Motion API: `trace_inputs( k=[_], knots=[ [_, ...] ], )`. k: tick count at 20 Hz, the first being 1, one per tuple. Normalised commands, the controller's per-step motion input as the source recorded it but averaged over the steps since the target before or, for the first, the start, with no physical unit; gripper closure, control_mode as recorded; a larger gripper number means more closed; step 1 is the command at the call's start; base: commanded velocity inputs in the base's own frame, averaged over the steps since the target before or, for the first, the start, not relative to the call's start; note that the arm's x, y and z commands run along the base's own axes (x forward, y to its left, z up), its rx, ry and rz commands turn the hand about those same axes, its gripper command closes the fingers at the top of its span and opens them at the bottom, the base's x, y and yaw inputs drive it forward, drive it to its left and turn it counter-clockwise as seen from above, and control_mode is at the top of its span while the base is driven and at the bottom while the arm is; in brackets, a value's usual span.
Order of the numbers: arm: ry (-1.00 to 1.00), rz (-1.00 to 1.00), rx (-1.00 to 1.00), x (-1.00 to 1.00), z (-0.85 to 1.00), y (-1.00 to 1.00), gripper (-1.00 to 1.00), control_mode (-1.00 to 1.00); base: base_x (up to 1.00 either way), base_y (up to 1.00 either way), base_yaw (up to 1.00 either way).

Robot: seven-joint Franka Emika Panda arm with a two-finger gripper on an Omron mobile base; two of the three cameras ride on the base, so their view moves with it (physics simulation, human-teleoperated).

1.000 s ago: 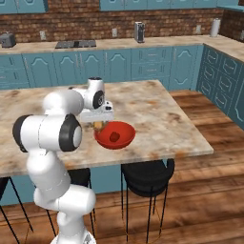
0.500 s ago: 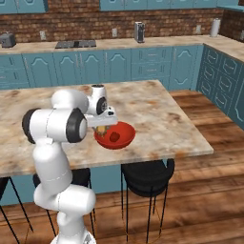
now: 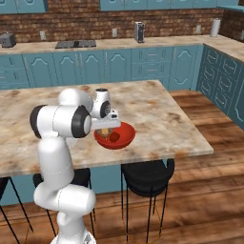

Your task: Pick the chicken drumstick and bell pepper from their plates and place them in the bowl. Then put the bowl in the fridge.

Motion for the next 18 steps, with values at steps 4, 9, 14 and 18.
trace_inputs(
  k=[4,9,14,18],
  knots=[
    [0.03,0.00,0.00,0.27,-0.18,-0.06,-1.00,-1.00,0.00,0.00,0.00],
    [0.03,0.00,0.04,0.16,0.00,-0.08,-1.00,-1.00,0.00,0.00,0.00],
    [0.00,0.00,0.06,-0.12,0.24,-0.01,-1.00,-1.00,0.00,0.00,0.00],
    [0.00,0.00,0.04,-0.30,0.29,-0.05,-1.00,-1.00,0.00,0.00,0.00]
  ],
)
